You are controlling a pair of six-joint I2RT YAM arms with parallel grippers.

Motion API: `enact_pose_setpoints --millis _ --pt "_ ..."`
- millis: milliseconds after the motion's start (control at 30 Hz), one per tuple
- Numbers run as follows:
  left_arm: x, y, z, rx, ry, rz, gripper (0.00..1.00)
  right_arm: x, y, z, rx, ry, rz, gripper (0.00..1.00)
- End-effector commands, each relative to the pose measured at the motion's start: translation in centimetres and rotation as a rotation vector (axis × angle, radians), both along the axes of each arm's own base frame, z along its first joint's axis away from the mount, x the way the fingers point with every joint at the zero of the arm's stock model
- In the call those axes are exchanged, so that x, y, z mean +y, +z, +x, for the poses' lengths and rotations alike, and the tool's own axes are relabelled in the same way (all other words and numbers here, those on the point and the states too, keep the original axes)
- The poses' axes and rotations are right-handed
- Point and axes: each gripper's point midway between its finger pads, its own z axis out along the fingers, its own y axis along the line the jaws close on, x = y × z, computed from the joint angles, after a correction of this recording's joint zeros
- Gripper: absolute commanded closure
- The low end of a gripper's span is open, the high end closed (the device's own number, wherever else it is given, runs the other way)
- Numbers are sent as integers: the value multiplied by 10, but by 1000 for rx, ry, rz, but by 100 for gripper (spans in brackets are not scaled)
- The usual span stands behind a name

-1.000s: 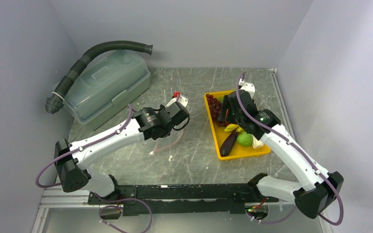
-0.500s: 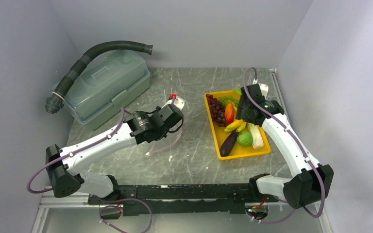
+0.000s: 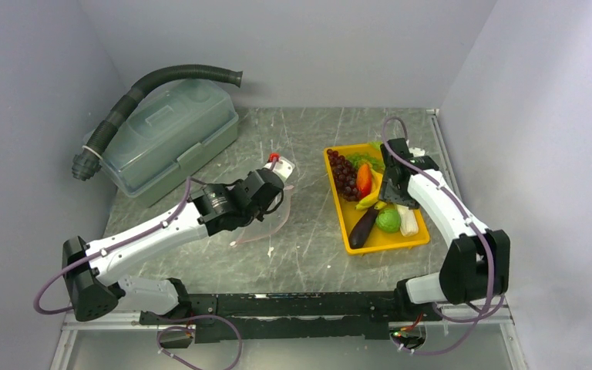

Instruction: Place the food in the zip-top bag and seal the zipper

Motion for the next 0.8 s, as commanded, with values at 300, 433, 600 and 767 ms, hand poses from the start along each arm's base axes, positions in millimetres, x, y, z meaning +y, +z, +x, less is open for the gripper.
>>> enact_pose_setpoints --millis 300,433,600,767 --pt "-6 2 -5 -16 -50 -98 100 -18 -23 36 12 -53 -96 36" --pt "-1 0 -6 -23 -37 -94 100 -23 -27 46 17 -52 -130 38" --pt "2 -3 -6 -19 -28 -76 100 -24 -34 60 20 -42 -146 41" --pt "2 -4 -5 -19 -26 -72 100 -28 -42 70 29 -41 -182 44"
